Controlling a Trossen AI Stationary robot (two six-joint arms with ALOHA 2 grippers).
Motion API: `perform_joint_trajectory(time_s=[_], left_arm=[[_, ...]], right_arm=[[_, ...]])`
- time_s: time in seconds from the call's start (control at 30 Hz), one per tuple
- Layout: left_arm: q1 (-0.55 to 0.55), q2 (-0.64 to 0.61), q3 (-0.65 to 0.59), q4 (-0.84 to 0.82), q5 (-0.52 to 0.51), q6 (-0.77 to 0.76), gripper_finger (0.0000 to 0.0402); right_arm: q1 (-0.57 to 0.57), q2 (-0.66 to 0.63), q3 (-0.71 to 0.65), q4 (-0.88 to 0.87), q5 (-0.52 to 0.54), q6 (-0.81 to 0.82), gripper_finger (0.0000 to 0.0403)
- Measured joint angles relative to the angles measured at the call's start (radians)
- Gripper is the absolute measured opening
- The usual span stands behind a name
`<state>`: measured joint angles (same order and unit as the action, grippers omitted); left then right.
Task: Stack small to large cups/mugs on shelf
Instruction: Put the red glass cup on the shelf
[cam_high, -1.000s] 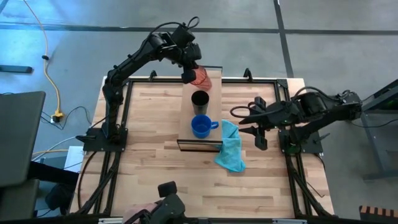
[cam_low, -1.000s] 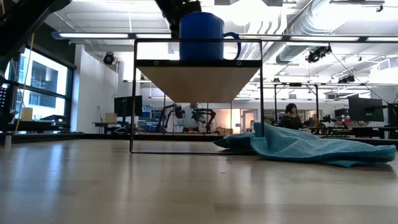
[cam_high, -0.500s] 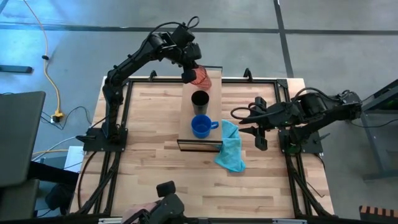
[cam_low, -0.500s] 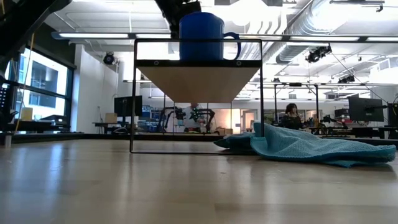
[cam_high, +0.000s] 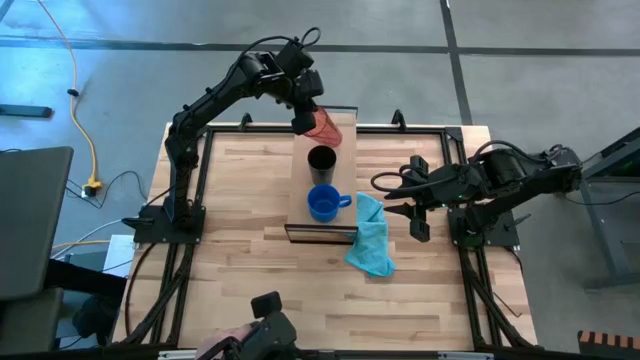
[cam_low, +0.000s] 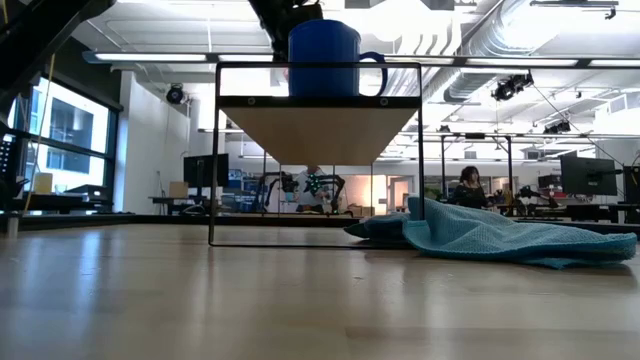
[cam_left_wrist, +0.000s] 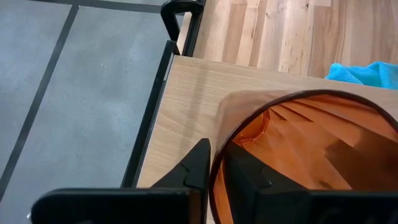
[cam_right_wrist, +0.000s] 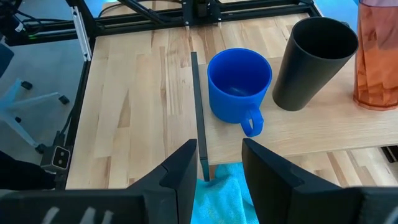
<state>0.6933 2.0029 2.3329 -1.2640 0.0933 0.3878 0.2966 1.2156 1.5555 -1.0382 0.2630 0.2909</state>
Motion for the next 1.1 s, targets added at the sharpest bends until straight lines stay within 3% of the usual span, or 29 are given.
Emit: perform_joint_trajectory(time_s=[0.47,0.67,1.1], left_arm=[[0.000,0.000,0.000,0.003,0.000,-0.004,0.0063],[-0.001,0.000,0.023,-0.001,-0.030,-0.010,0.0009],[0.000,-0.005,0.025,-0.058,-0.041,-0.046,0.0003]], right_arm=[[0.000,0.000,0.000,-0.011,0.000,-0.002,0.0119],[0.000,0.000,0.000,-0.012,0.000,-0.003,0.0119],[0.000,0.000,0.000,-0.011,0.000,-0.003,0.0119]])
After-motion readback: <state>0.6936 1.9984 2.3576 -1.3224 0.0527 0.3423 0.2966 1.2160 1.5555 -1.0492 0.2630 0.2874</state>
